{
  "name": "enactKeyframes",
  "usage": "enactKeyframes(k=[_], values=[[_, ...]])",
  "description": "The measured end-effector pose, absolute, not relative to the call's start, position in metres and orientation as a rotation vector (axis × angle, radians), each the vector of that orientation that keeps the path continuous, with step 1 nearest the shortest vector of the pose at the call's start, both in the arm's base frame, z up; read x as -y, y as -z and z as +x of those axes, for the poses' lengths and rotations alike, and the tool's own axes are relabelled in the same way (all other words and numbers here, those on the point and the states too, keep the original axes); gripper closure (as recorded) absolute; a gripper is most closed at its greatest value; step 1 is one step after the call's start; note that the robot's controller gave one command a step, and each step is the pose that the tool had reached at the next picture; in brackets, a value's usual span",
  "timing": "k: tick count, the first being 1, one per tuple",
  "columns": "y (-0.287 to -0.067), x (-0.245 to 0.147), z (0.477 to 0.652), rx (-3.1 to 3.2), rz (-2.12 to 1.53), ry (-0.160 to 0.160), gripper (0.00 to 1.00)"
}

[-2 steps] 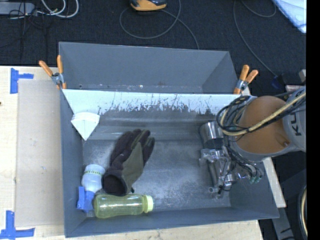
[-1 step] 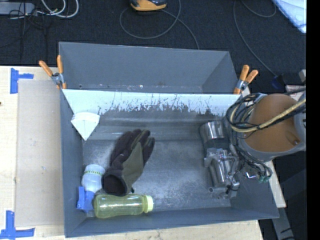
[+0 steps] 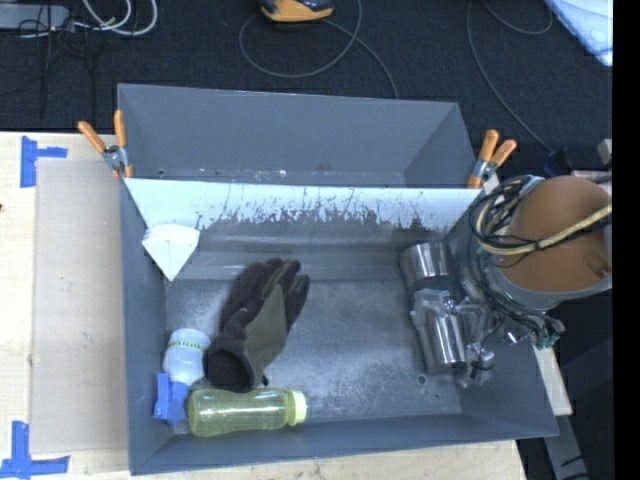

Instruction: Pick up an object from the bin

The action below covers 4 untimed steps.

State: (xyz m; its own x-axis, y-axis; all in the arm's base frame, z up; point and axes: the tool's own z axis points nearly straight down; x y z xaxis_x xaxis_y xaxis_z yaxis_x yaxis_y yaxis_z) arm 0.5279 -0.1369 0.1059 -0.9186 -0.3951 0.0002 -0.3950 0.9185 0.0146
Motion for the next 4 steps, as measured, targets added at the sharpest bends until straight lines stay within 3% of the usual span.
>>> enactKeyframes(k=[1,2,4], values=[[-0.072,0.142,0.558,2.942,0.996,0.048,0.00],[-0.061,0.127,0.568,2.776,1.240,0.082,1.00],[-0.063,0.128,0.567,2.777,1.237,0.084,1.00]])
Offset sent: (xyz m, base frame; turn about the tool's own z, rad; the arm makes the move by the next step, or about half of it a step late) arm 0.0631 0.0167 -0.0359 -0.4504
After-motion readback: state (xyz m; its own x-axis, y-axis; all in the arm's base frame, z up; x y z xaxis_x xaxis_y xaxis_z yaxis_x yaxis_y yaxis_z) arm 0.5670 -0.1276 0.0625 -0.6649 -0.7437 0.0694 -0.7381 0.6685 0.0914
